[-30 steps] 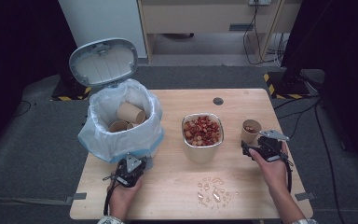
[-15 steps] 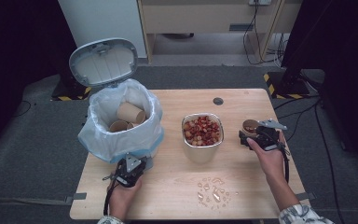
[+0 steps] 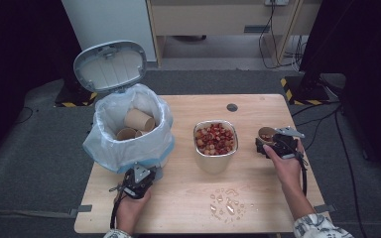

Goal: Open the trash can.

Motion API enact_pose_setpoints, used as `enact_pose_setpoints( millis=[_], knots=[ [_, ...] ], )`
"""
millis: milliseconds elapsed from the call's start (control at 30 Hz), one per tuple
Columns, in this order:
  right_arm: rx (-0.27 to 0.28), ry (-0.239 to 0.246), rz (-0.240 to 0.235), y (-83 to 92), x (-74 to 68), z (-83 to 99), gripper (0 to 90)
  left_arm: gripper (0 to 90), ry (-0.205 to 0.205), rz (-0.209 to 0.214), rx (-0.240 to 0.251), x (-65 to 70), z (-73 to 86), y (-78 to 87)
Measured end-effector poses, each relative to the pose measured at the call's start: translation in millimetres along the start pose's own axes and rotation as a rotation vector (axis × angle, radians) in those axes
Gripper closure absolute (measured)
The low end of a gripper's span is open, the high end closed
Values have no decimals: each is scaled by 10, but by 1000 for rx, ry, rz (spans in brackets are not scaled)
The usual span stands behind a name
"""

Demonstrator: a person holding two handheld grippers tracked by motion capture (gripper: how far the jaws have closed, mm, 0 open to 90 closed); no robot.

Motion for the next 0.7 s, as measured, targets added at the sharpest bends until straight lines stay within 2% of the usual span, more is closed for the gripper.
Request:
enact_pose_setpoints(
  millis=[300, 533, 700],
  knots=[
    [-4, -24, 8, -143, 22, 51, 59, 855, 0, -2, 2, 4, 1, -1],
    [41, -53, 6, -264, 29, 82, 107, 855, 2, 0, 3, 2, 1, -2],
    [49, -57, 5, -301, 34, 96, 128, 855, -1, 0, 0, 1, 0, 0]
  ],
)
Point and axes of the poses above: each handheld gripper's, and its own axes: y roughly backward along the jaws, z roughly out of its underside, x roughly to its right, the point moved 2 cm from there along -y, roughly forward along the jaws, and after that the axes turned 11 degrees about y, right-handed, at the moved point
